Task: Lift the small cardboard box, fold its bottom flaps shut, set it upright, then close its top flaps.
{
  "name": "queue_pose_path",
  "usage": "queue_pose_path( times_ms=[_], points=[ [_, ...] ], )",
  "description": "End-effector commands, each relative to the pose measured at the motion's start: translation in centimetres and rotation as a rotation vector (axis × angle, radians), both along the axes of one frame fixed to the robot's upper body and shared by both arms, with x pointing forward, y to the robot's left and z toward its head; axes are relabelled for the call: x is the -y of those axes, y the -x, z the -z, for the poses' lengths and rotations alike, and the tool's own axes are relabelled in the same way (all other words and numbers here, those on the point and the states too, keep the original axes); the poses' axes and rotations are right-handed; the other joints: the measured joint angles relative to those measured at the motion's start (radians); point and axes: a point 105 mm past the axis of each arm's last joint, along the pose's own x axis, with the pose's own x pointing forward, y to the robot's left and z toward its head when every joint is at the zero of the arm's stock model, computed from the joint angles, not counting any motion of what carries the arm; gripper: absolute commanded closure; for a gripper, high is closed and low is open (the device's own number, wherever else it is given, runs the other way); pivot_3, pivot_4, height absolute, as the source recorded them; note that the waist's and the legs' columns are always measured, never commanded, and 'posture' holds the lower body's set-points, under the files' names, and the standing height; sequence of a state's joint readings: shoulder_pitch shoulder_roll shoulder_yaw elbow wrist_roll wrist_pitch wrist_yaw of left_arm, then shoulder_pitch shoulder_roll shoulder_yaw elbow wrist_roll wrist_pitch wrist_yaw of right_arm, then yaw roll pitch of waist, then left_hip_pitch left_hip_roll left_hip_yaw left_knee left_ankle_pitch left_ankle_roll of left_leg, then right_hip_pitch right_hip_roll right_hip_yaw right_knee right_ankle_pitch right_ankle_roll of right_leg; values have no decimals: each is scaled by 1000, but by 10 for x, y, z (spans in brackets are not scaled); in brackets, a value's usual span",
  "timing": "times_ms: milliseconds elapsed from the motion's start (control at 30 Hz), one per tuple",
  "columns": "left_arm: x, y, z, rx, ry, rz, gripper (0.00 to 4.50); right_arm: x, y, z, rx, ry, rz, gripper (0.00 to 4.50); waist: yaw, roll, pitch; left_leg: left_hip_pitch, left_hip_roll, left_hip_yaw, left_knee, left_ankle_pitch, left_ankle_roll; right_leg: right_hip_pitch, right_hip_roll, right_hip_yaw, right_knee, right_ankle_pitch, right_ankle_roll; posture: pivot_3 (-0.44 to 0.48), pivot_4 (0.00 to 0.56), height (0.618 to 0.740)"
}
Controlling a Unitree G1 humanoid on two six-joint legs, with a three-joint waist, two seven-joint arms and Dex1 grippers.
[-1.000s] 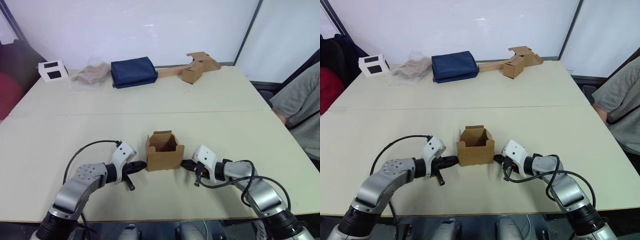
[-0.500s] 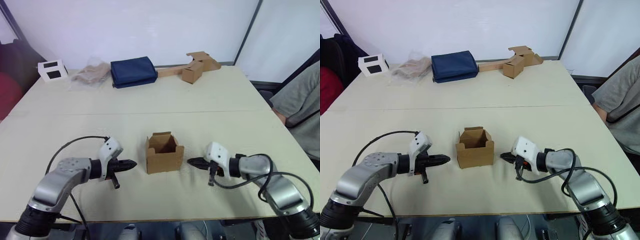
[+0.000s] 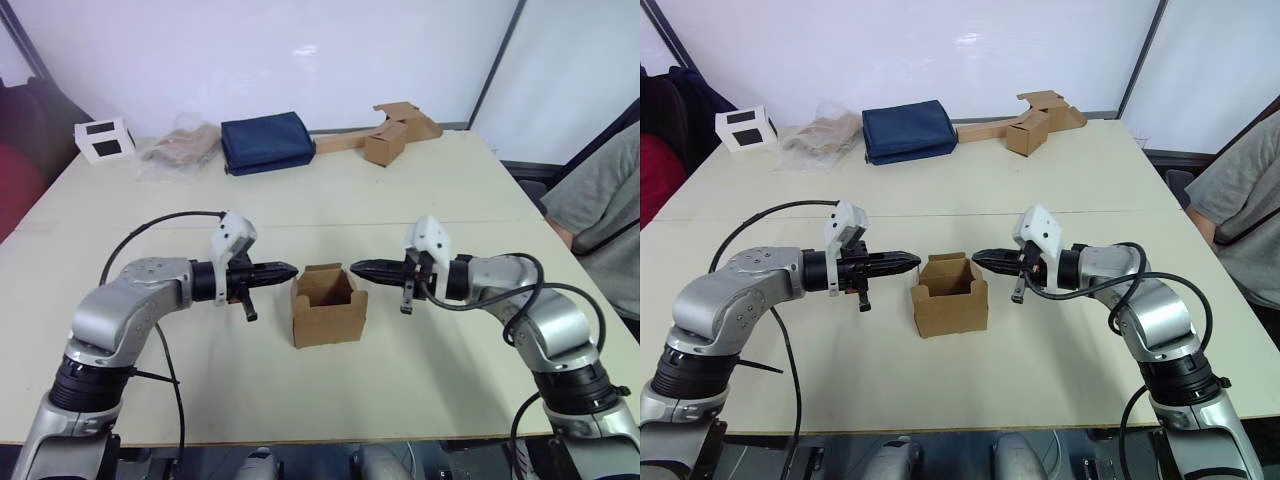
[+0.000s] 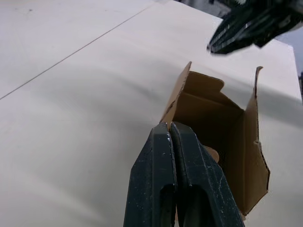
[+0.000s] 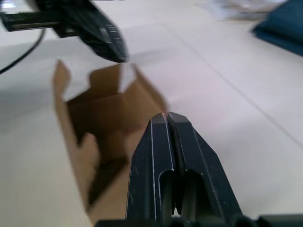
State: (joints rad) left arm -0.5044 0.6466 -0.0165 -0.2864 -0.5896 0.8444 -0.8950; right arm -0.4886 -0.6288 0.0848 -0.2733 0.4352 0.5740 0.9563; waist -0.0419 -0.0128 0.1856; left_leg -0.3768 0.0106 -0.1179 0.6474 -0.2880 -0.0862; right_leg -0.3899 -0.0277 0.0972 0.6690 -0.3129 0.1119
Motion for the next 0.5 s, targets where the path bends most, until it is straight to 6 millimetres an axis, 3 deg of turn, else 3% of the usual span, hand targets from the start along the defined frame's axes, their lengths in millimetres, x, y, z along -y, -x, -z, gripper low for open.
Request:
queue_pose_path(
  times_ms=[33, 200, 500],
  points=[
    [5, 3, -6, 41, -6, 32, 4441, -6, 4, -4, 42, 2, -26, 4500, -1, 0, 0, 0, 0, 0, 0, 0, 0, 0, 0, 0, 0, 0, 0, 0, 150, 740],
    [-5, -6, -9, 69, -19, -11, 4441, -6, 5, 0, 38, -9, -17, 4500, -2, 0, 0, 0, 0, 0, 0, 0, 0, -1, 0, 0, 0, 0, 0, 0, 150, 740],
    [-9, -3, -21, 90, 11, -19, 4441, -2, 2, -3, 31, -28, 16, 4500, -2, 0, 0, 0, 0, 0, 0, 0, 0, -1, 0, 0, 0, 0, 0, 0, 150, 740]
  ],
)
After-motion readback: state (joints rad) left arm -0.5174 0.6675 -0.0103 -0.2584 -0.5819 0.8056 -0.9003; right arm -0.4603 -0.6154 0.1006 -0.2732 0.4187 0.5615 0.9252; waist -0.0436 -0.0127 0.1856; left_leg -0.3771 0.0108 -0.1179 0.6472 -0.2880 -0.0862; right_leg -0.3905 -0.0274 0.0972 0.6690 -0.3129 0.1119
